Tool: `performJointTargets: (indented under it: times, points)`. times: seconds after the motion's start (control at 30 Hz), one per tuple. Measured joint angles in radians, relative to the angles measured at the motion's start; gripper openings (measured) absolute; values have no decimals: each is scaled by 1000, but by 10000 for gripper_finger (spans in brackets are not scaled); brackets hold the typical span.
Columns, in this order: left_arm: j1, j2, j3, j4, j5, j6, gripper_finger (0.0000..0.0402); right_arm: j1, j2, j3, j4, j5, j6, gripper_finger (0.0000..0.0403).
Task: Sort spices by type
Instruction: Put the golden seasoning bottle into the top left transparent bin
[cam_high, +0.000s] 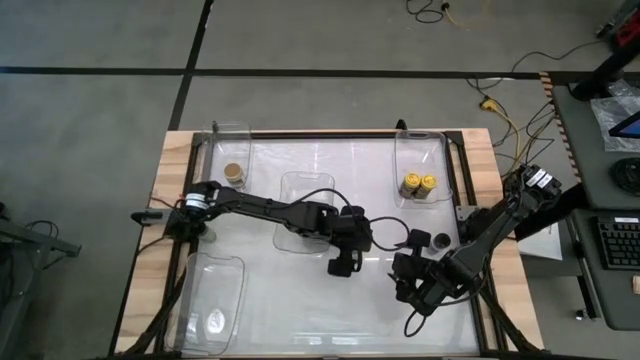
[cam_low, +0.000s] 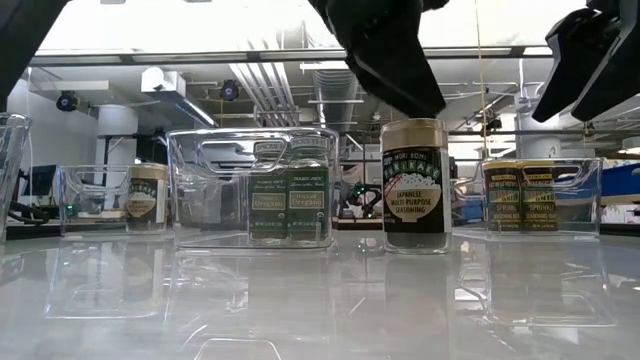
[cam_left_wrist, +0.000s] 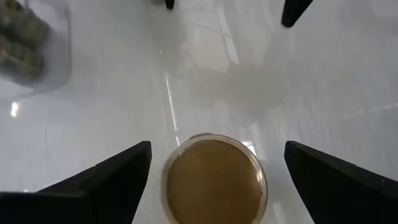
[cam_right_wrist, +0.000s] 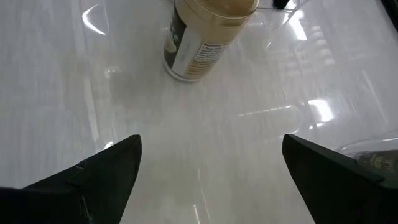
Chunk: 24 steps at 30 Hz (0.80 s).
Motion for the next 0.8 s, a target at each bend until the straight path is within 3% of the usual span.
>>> performJointTargets:
  times: [0.23,0.4,0.8]
  points:
    - [4,-3,33,-92,27,144,352,1,0,-5,0,0,45,379]
    - [28,2,33,-94,108,191,352,1,0,-5,1,0,81,379]
    - [56,39,32,-86,109,277,352,3,0,-6,8,-3,123,379]
